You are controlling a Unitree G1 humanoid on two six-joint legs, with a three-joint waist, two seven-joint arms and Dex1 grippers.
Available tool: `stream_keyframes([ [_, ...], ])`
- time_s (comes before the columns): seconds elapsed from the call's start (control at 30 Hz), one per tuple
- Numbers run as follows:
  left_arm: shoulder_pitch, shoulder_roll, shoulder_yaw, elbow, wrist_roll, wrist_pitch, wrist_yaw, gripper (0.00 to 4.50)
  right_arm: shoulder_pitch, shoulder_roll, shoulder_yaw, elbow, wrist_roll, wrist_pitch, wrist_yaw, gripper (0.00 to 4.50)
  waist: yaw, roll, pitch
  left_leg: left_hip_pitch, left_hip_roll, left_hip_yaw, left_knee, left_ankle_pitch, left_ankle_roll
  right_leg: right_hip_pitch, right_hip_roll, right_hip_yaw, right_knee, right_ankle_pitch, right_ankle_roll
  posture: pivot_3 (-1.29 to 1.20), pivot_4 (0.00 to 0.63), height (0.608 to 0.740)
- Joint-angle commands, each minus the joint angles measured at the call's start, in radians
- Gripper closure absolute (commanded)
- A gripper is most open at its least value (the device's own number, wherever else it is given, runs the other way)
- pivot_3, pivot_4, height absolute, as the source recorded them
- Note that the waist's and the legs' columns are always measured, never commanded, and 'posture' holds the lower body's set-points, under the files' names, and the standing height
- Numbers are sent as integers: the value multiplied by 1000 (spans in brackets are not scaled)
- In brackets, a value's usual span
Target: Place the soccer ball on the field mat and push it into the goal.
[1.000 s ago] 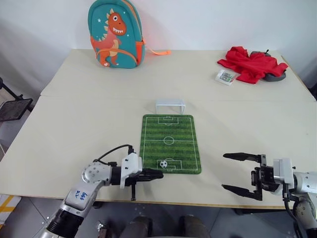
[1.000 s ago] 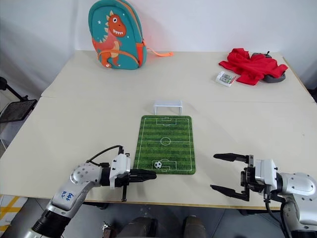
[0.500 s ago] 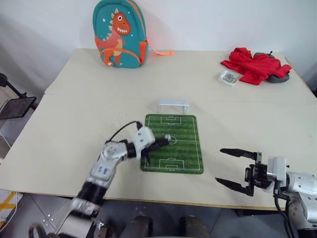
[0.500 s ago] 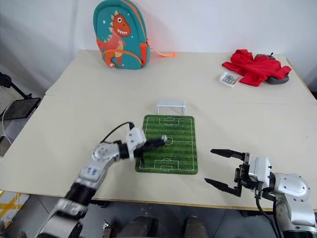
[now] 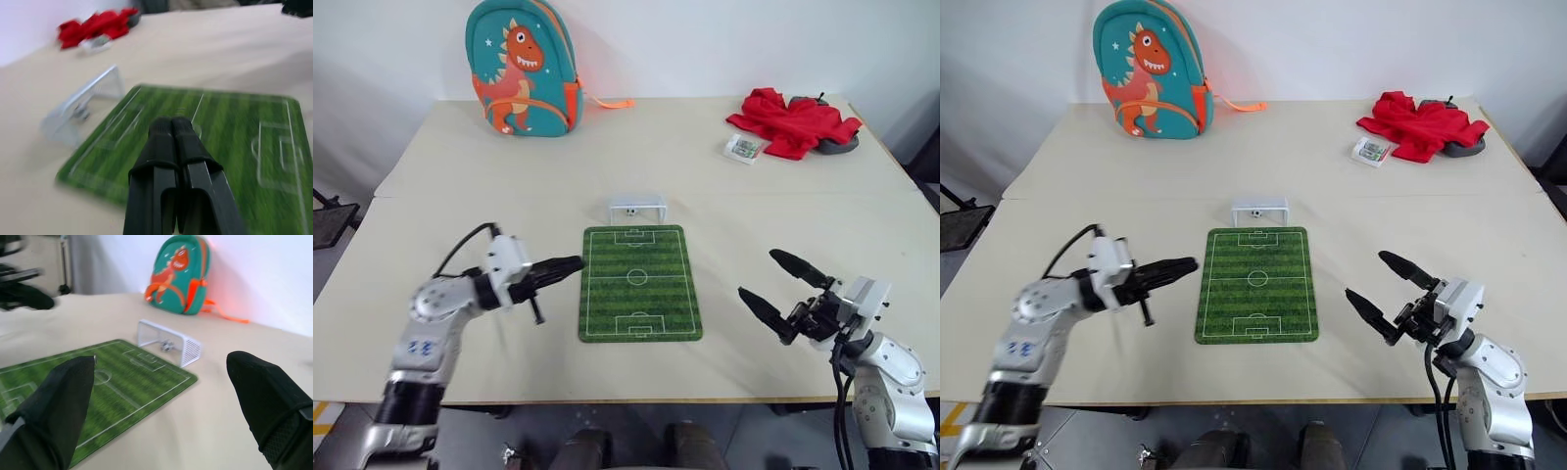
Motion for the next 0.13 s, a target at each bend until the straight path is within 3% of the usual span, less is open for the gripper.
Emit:
stream_keyframes([
  [0.03,87,26,77,-75,-8,-2,35,4467,-19,5,-13,9,1,-35,-5,0,4,0,0,0,0,-1,0,0,0,0,0,0,0,0,0,0,150,740],
  [0.13,128,14,107,-99,-18,0,72,4467,-35,6,-14,33,-1,-46,-4,0,13,0,0,0,0,-1,0,0,0,1,0,2,-1,0,0,0,150,740],
])
